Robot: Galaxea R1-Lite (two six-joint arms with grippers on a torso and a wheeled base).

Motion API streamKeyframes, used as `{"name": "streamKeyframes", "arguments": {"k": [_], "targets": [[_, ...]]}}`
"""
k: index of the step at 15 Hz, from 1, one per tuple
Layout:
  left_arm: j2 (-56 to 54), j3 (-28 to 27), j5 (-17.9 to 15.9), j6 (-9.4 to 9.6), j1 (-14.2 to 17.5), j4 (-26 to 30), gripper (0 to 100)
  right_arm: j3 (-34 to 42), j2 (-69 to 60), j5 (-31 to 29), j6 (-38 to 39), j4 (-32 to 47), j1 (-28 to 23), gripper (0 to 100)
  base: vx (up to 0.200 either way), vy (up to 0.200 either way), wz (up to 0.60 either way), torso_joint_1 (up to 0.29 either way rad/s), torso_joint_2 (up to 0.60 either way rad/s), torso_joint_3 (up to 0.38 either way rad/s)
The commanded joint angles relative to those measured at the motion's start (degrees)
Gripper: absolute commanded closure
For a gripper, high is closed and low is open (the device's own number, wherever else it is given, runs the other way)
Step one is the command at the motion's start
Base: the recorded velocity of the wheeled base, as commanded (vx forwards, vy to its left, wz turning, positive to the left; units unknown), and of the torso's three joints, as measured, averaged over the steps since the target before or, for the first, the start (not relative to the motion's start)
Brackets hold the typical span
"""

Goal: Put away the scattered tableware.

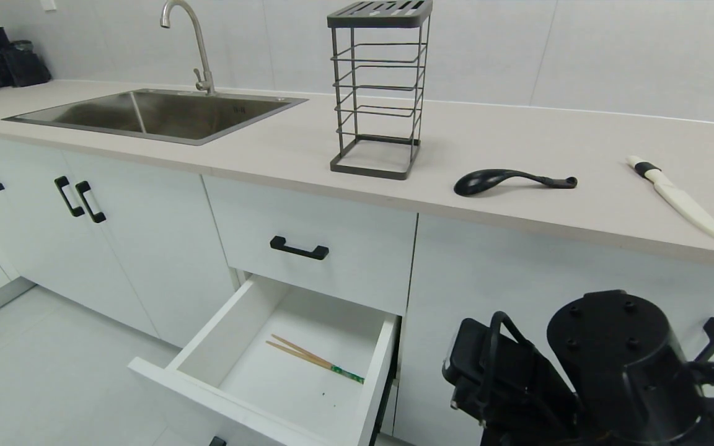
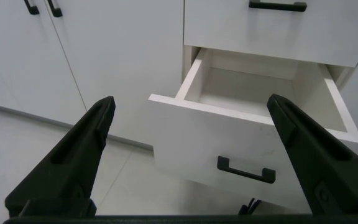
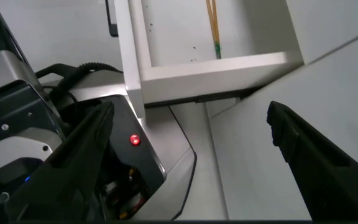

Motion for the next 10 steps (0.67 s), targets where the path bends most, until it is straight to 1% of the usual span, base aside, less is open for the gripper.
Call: {"name": "streamKeyframes", "arguments": {"k": [1,2,4,5,7,10], "targets": [[0.1,0.0,0.0,-0.01,0.0,0.0,0,1.2,-1.6,-0.3,-0.1,-0.1,-0.5,0,0.0,0.0,0.0,0.0,0.0,0.0],[0.1,0.0,0.0,-0.01,0.0,0.0,0,1.8,-1.9,-0.3,-0.1,-0.3,-0.6,0,0.0,0.0,0.0,0.115,-0.02,-0.027],[0.1,0.0,0.0,-0.01,0.0,0.0,0,2.4,-2.5,-0.2,0.0,-0.3,-0.6,0,0.0,0.0,0.0,0.21,-0.1,-0.071],[0.1,0.0,0.0,-0.01,0.0,0.0,0,2.5,-2.5,-0.3,0.0,-0.3,-0.6,0,0.0,0.0,0.0,0.242,-0.38,-0.188],[0.1,0.0,0.0,-0.01,0.0,0.0,0,2.7,-2.5,-0.3,0.0,-0.3,-0.6,0,0.0,0.0,0.0,0.237,-0.62,-0.22],[0.1,0.0,0.0,-0.01,0.0,0.0,0,3.5,-2.4,-0.2,0.0,-0.3,-0.6,0,0.0,0.0,0.0,0.245,-0.51,-0.219]]}}
